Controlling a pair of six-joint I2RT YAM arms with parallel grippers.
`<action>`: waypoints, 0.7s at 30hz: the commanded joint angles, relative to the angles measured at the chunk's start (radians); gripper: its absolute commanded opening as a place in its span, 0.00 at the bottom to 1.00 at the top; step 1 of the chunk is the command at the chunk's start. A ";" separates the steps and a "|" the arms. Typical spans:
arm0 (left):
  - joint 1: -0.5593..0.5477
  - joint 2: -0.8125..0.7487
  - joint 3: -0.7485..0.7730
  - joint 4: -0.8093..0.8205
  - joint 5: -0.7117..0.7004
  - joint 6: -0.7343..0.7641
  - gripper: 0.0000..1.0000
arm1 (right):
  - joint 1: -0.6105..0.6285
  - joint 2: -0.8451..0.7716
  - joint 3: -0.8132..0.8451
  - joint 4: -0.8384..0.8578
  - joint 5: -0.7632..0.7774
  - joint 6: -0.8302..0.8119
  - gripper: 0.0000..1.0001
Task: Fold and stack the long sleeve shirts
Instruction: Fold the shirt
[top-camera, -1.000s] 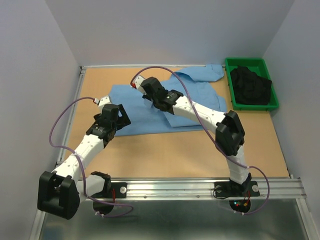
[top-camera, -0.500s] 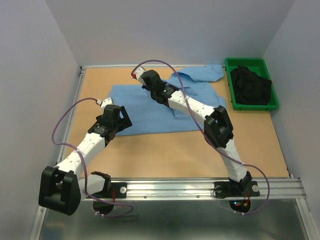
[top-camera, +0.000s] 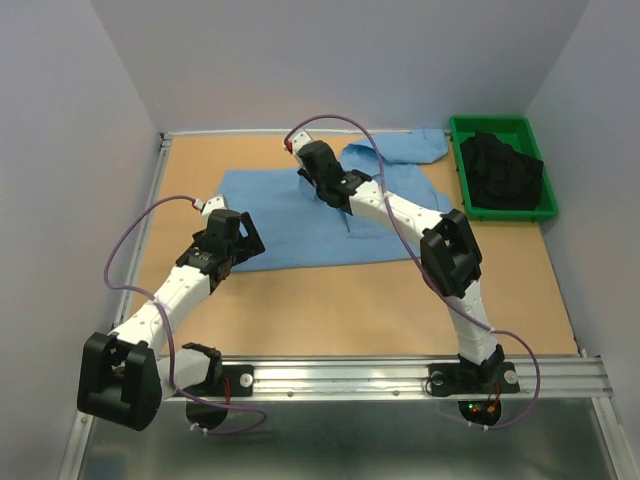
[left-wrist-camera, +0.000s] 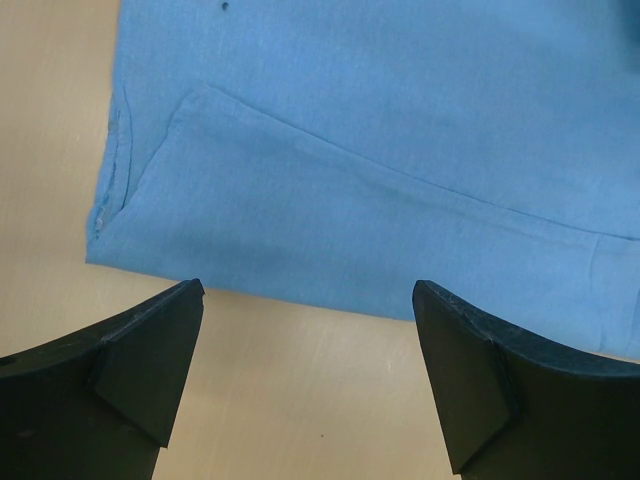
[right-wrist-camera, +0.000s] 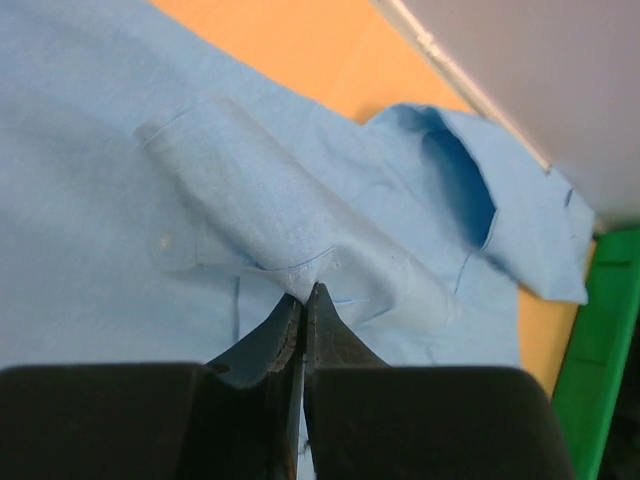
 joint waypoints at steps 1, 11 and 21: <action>0.005 -0.015 -0.009 0.034 0.033 0.000 0.97 | 0.006 -0.144 -0.075 -0.017 -0.111 0.217 0.03; 0.042 -0.073 0.005 0.086 0.142 -0.003 0.98 | 0.003 -0.227 -0.194 -0.053 -0.422 0.590 0.03; 0.122 -0.106 -0.010 0.084 0.225 -0.020 0.98 | -0.005 -0.133 -0.234 -0.048 -0.634 0.868 0.09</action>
